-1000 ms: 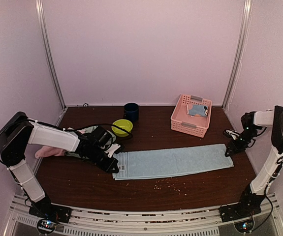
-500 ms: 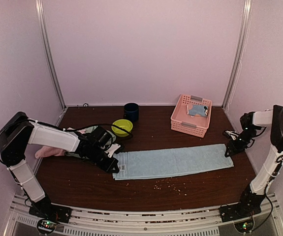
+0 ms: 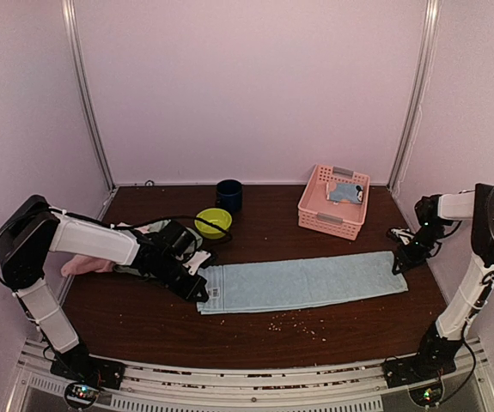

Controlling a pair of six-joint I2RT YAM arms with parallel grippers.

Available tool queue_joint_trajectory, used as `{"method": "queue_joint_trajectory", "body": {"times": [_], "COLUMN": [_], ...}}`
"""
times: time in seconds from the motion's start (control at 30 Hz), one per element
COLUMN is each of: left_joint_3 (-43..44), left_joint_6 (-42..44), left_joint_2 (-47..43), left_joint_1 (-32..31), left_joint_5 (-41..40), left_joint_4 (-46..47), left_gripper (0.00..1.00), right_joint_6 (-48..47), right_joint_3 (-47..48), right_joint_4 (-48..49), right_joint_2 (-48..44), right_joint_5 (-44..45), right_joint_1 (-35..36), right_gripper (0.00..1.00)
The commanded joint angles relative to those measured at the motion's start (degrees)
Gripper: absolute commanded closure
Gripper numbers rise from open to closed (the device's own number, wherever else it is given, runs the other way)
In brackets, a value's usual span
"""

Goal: Roll the towels
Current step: Pick up the towel from the center of the board.

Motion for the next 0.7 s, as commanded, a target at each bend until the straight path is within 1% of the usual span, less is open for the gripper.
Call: {"method": "queue_joint_trajectory", "body": {"times": [0.0,0.13,0.3,0.4,0.57,0.67], "left_joint_3": [-1.46,-1.51,-1.61,-1.61,-1.64,-1.64], "left_joint_6": [0.56,0.53,0.58,0.65,1.01,1.15], "left_joint_2": [1.83,2.04,2.18,2.27,2.27,2.35], "left_joint_1": [-0.15,-0.10,-0.15,-0.15,-0.11,-0.13], "left_joint_5": [-0.72,-0.54,-0.55,-0.46,-0.46,-0.46], "left_joint_4": [-0.17,0.05,0.25,0.33,0.23,0.33], "left_gripper": [1.00,1.00,1.00,1.00,1.00,1.00], "right_joint_6": [0.68,0.89,1.61,1.85,1.32,1.22], "right_joint_3": [-2.22,-2.62,-2.56,-2.37,-2.06,-1.71], "right_joint_4": [3.50,4.19,4.64,4.86,4.70,4.40], "right_joint_2": [2.47,1.94,2.13,1.92,0.79,0.17], "right_joint_5": [-3.47,-2.43,-2.98,-4.28,-6.09,-6.61], "right_joint_1": [3.26,4.73,4.95,5.04,5.80,5.92], "right_gripper": [0.63,0.68,0.78,0.83,0.86,0.91]}}
